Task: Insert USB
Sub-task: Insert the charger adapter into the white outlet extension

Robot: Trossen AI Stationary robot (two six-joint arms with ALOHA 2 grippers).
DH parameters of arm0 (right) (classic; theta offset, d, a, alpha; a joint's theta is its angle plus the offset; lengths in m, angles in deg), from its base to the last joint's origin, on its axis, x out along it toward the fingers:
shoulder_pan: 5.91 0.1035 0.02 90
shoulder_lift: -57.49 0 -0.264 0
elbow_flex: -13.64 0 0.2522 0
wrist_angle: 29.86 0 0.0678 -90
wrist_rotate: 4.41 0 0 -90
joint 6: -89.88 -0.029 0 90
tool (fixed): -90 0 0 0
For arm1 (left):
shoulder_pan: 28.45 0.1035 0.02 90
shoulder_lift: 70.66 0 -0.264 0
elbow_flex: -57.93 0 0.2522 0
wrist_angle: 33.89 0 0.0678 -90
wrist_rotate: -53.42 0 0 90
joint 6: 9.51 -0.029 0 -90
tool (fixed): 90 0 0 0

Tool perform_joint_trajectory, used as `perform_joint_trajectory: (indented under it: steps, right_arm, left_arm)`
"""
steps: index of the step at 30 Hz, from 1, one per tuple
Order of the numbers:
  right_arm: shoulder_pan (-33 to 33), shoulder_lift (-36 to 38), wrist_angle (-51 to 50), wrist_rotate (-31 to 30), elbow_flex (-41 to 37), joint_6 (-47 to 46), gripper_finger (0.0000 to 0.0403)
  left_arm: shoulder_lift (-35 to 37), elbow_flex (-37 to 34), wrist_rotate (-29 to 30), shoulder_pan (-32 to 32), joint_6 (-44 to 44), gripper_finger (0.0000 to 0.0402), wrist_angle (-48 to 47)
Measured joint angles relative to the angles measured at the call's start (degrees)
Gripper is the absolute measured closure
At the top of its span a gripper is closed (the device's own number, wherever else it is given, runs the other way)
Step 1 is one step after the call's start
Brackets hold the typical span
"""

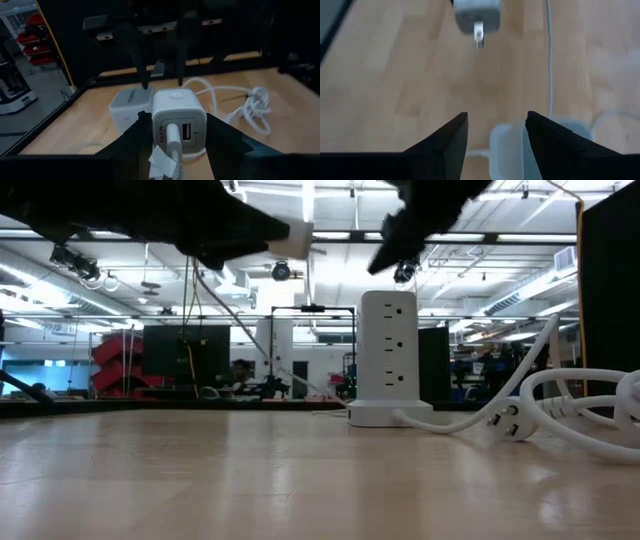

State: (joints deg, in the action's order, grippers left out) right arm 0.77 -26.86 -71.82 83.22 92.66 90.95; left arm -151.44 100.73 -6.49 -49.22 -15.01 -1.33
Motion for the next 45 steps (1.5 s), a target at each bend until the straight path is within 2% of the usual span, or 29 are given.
perform_joint_trajectory:
  steps: [2,8,15,21,27,40,45]
  right_arm:
    - [-0.1,2.0,1.9,0.0,-3.5,-0.5,0.0241]
    - [0.4,8.9,17.3,1.3,-15.9,-0.9,0.0251]
    - [0.7,18.2,30.3,-0.7,-27.3,-1.3,0.0249]
    - [-0.1,17.5,41.0,-4.4,-35.7,-3.9,0.0238]
    - [-2.0,16.9,43.3,-4.4,-38.5,-4.0,0.0235]
    - [-3.9,17.0,45.1,-3.5,-38.6,-4.5,0.0248]
    - [-3.9,16.9,45.1,-3.3,-38.6,-4.6,0.0235]
  left_arm:
    - [-1.1,0.0,0.1,0.5,0.3,0.0276,0.1]
    - [-4.1,0.0,-0.1,3.2,1.0,0.0276,2.5]
    - [-8.6,0.0,-6.0,7.2,1.3,0.0276,7.8]
    - [-14.0,0.0,-8.8,10.4,1.3,0.0276,14.4]
    - [-16.5,0.0,-12.3,12.8,1.5,0.0275,16.0]
    - [-16.4,-0.1,-17.1,15.9,0.6,0.0275,17.4]
    - [-16.4,-0.1,-18.3,16.6,0.1,0.0275,19.0]
